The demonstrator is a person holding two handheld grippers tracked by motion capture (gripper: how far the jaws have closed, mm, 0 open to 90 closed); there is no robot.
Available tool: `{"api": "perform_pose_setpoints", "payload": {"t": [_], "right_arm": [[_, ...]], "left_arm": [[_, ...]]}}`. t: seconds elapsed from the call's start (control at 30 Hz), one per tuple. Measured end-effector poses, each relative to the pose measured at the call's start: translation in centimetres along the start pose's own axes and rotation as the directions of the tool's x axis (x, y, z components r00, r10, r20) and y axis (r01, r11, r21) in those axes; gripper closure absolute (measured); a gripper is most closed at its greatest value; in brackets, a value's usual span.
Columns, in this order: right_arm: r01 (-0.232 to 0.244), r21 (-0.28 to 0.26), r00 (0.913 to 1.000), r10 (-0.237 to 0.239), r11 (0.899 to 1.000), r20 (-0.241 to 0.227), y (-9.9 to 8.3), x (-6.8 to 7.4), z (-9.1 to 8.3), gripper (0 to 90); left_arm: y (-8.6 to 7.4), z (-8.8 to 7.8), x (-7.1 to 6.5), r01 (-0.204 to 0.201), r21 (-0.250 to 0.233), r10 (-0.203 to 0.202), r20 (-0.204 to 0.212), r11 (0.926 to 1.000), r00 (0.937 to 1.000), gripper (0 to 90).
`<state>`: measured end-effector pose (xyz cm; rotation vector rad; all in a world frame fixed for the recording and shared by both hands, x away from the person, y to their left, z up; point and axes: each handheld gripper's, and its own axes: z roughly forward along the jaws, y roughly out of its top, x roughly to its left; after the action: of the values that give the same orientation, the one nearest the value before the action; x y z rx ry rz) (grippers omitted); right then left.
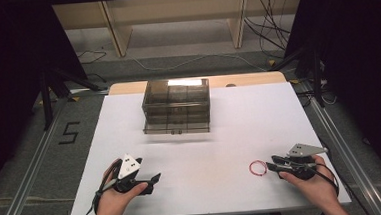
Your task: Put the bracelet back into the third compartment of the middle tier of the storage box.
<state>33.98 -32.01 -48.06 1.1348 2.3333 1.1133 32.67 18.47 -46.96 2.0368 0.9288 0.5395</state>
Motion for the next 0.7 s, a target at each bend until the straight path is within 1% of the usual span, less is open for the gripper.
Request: {"api": "perform_pose_setpoints", "payload": {"t": [0.1, 0.13, 0.2, 0.23, 0.27, 0.37, 0.4, 0.43, 0.47, 0.5, 0.53, 0.57, 0.6, 0.7], "right_arm": [[-0.009, 0.014, 0.9999, 0.009, 1.0, -0.013, 0.2, 0.1, 0.3, 64.2], [0.004, 0.029, 0.9998, -0.003, 1.0, -0.02, 0.4, 0.2, 0.7, 65.2], [0.011, 0.057, 0.9999, -0.01, 0.998, -0.014, 0.6, 0.2, 1.1, 66.4], [0.011, 0.057, 0.9999, -0.01, 0.998, -0.014, 0.6, 0.2, 1.1, 66.4], [0.017, 0.084, 0.9998, -0.016, 0.996, -0.014, 0.7, 0.3, 1.5, 68.0], [0.019, 0.096, 0.9998, -0.018, 0.995, -0.012, 0.8, 0.3, 1.7, 69.4], [0.028, 0.107, 0.9996, -0.028, 0.994, -0.002, 1.0, 0.4, 1.8, 70.9], [0.028, 0.107, 0.9996, -0.028, 0.994, -0.002, 1.0, 0.4, 1.8, 70.9], [0.049, 0.122, 0.9985, -0.052, 0.991, 0.016, 1.1, 0.7, 1.9, 72.5], [0.054, 0.127, 0.998, -0.058, 0.99, 0.027, 1.2, 0.8, 2.0, 73.7], [0.054, 0.127, 0.998, -0.058, 0.99, 0.027, 1.2, 0.8, 2.0, 73.7], [0.053, 0.139, 0.9978, -0.058, 0.989, 0.032, 1.3, 1.1, 2.0, 77.9], [0.05, 0.139, 0.998, -0.055, 0.989, 0.03, 1.3, 1.1, 2.1, 79.5], [0.026, 0.141, 0.9991, -0.03, 0.99, 0.029, 1.3, 1.1, 2.1, 84.4]], "left_arm": [[0.0, 0.1, 0.0, -0.001, 0.0, 0.001, 0.001, 1.0, 1.0, 17.2], [0.0, 0.1, 0.0, -0.002, 0.002, 0.002, 0.002, 1.0, 1.0, 17.3], [0.0, 0.1, -0.1, -0.001, 0.002, 0.001, 0.003, 1.0, 1.0, 17.3], [0.0, 0.1, -0.1, -0.001, 0.002, 0.001, 0.002, 1.0, 1.0, 17.3], [0.0, 0.1, -0.1, -0.002, 0.004, 0.002, 0.004, 1.0, 1.0, 17.4], [0.0, 0.1, 0.0, 0.0, 0.006, 0.0, 0.002, 1.0, 1.0, 17.4], [-0.1, 0.2, 0.0, -0.003, 0.008, 0.003, 0.001, 1.0, 1.0, 17.5], [-0.1, 0.2, 0.0, -0.002, 0.01, 0.002, 0.001, 0.9999, 1.0, 17.6], [-0.1, 0.2, 0.0, -0.001, 0.01, 0.001, 0.002, 1.0, 1.0, 17.7], [-0.1, 0.2, 0.0, -0.001, 0.009, 0.001, 0.002, 1.0, 1.0, 17.7], [-0.1, 0.2, 0.0, -0.001, 0.009, 0.001, 0.002, 1.0, 1.0, 17.7], [0.0, 0.2, 0.0, -0.004, 0.01, 0.004, 0.0, 0.9999, 1.0, 17.9], [0.0, 0.2, 0.0, -0.003, 0.008, 0.003, 0.0, 1.0, 1.0, 17.9], [0.0, 0.2, -0.1, -0.006, 0.008, 0.006, 0.0, 0.9999, 1.0, 18.1]]}}
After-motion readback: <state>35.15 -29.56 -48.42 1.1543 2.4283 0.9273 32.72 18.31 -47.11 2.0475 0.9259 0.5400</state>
